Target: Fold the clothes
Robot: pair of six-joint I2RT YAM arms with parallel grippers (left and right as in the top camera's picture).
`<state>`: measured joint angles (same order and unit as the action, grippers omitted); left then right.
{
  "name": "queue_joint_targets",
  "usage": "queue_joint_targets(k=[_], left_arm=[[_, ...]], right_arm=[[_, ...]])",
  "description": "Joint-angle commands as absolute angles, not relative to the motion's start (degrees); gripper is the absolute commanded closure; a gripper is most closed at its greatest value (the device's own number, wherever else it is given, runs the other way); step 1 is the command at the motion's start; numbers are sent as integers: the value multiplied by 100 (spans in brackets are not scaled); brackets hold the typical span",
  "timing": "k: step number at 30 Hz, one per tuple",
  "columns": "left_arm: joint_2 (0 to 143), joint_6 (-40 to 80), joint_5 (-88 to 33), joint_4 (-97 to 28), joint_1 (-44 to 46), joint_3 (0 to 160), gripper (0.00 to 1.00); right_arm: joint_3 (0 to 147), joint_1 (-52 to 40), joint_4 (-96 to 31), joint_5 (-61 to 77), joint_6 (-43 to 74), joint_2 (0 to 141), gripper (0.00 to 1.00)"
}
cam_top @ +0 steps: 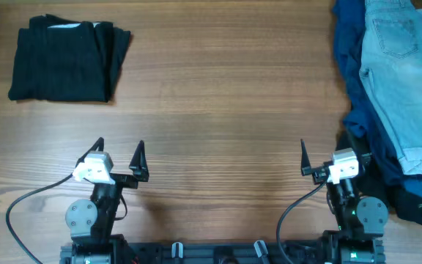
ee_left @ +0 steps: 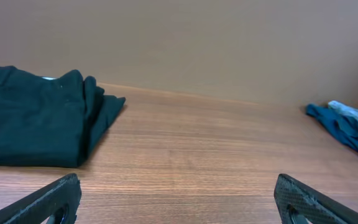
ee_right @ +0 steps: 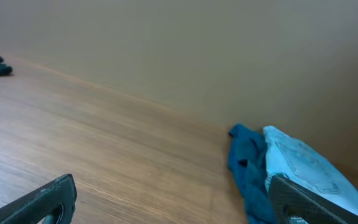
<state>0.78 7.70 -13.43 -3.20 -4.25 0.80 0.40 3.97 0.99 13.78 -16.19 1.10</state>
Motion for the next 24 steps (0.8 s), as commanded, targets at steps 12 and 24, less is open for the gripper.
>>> queue_joint_targets(k=[12, 24], left_arm=[[54, 2633, -1826, -252, -467, 34, 0], [54, 2980, -2069, -233, -467, 36, 0]], right_arm=[[30, 425, 1015, 4851, -246, 43, 0], [34, 425, 1485, 4853, 471, 43, 0]])
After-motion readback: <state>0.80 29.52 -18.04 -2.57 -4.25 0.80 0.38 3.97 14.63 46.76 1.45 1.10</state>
